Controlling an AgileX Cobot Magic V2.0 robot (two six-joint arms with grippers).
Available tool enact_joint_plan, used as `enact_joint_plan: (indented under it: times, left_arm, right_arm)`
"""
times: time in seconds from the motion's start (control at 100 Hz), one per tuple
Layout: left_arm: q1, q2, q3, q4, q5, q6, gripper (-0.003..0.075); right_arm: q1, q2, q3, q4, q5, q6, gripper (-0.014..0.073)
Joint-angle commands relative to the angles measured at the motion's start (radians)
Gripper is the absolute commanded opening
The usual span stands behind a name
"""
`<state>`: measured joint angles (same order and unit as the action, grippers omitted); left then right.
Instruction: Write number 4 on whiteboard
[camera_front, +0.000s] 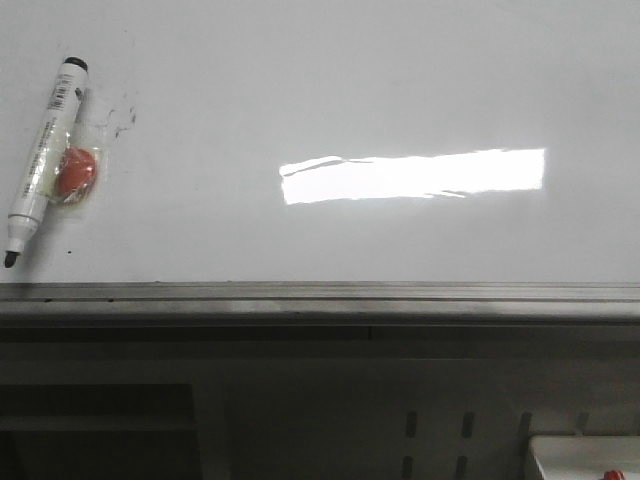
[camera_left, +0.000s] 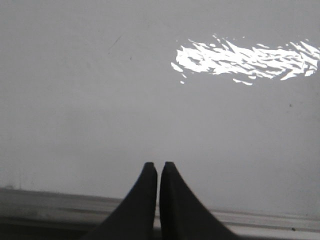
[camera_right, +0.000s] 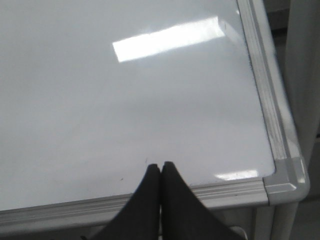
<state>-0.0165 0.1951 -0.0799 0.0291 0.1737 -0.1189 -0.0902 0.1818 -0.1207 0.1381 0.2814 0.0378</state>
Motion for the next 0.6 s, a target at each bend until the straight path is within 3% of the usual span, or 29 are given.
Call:
enact_joint_plan:
  times: [0.0,0.16,0.32,0.38,0.59]
  left_arm:
    - [0.001,0.077,-0.087,0.001,-0.075,-0.004,-0.0020]
    - [0.001,0.160,-0.124,0.001,-0.101,0.000,0.0006]
    - [0.001,0.205,-0.120,-0.009,-0.182,0.000,0.0326]
    - [0.001,0.226,-0.113,-0.040,-0.246,-0.002,0.0394]
    - [-0.063,0.282,-0.135,-0.021,-0.271,-0.002,0.0388]
  right_arm:
    - [-0.005,0.102,-0.083,0.016,-0.027,-0.005,-0.0064]
    - [0.003,0.189,-0.115,0.016,-0.052,-0.005,-0.0064]
    - [0.003,0.197,-0.115,0.016,-0.074,-0.005,-0.0064]
    - [0.003,0.197,-0.115,0.016,-0.076,-0.005,-0.0064]
    - [0.003,0.197,-0.115,0.016,-0.074,-0.005,-0.0064]
